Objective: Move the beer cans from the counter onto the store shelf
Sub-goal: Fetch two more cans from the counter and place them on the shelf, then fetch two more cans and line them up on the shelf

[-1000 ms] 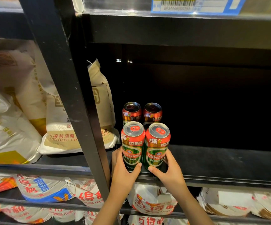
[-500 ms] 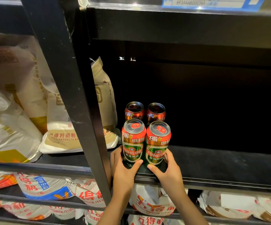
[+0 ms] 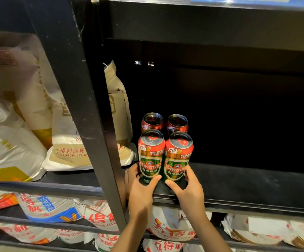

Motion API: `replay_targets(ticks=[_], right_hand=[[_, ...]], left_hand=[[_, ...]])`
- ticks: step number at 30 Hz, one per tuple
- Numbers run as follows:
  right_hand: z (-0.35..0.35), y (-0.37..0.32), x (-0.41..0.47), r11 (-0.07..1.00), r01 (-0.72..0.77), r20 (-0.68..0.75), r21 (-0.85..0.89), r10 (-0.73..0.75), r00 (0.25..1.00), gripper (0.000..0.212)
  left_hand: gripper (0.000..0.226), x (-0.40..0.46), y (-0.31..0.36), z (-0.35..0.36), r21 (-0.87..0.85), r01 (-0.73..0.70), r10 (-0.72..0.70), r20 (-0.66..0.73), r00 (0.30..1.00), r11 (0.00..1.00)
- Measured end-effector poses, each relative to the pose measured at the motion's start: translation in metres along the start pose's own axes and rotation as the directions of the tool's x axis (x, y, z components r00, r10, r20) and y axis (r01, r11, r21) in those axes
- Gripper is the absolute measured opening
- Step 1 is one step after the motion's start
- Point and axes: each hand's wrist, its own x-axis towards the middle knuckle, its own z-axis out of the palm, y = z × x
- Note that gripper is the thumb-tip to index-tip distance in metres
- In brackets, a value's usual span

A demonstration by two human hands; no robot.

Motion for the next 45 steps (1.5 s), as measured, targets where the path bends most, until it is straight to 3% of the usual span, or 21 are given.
replay_targets(ticks=[7,15,19,22,25,28,30,32,36,41,45], right_hand=[[0.001,-0.003,0.000,0.999,0.014,-0.023,-0.029,-0.015,1.000,0.065],[-0.002,-0.009,-0.005,0.998,-0.006,0.008,-0.060,0.007,1.000,0.070],[-0.008,-0.019,-0.012,0.995,-0.014,0.067,-0.096,0.020,0.998,0.068],[-0.016,-0.022,-0.025,0.989,-0.043,0.094,-0.142,0.057,0.994,0.064],[-0.028,-0.014,-0.050,0.938,-0.024,0.057,-0.345,0.047,0.997,0.067],[-0.046,-0.004,-0.088,0.902,-0.047,0.024,-0.430,0.063,0.998,0.059],[-0.061,0.003,-0.118,0.878,-0.065,-0.018,-0.473,0.064,0.998,0.053],[-0.079,0.010,-0.154,0.866,-0.115,-0.075,-0.486,0.089,0.993,0.051],[-0.116,0.026,-0.230,0.828,-0.244,-0.171,-0.505,0.181,0.968,0.046],[-0.152,0.051,-0.352,0.762,-0.468,-0.366,-0.448,0.321,0.874,0.047],[-0.177,0.049,-0.479,0.697,-0.645,-0.543,-0.312,0.426,0.723,0.056]], left_hand=[[0.066,0.001,0.003,0.002,0.051,0.018,-0.017,-0.013,1.000,0.999],[0.068,-0.002,0.003,-0.002,0.235,-0.108,0.121,-0.041,0.992,0.966],[0.067,-0.007,0.006,-0.006,0.279,-0.148,0.138,0.055,0.989,0.949],[0.079,-0.013,0.004,-0.014,0.388,-0.145,0.095,0.147,0.985,0.910],[0.080,-0.029,0.003,-0.022,0.483,-0.215,0.120,0.220,0.968,0.849],[0.074,-0.052,0.004,-0.034,0.556,-0.297,0.115,0.339,0.934,0.776],[0.069,-0.064,-0.001,-0.044,0.584,-0.396,0.102,0.470,0.877,0.709],[0.060,-0.078,-0.003,-0.047,0.572,-0.535,0.091,0.625,0.775,0.622],[0.050,-0.119,-0.001,-0.029,0.513,-0.673,-0.049,0.813,0.581,0.534],[0.046,-0.205,-0.011,0.000,0.326,-0.762,-0.095,0.939,0.331,0.560],[0.043,-0.312,-0.025,0.016,0.152,-0.809,-0.094,0.988,0.120,0.567]])
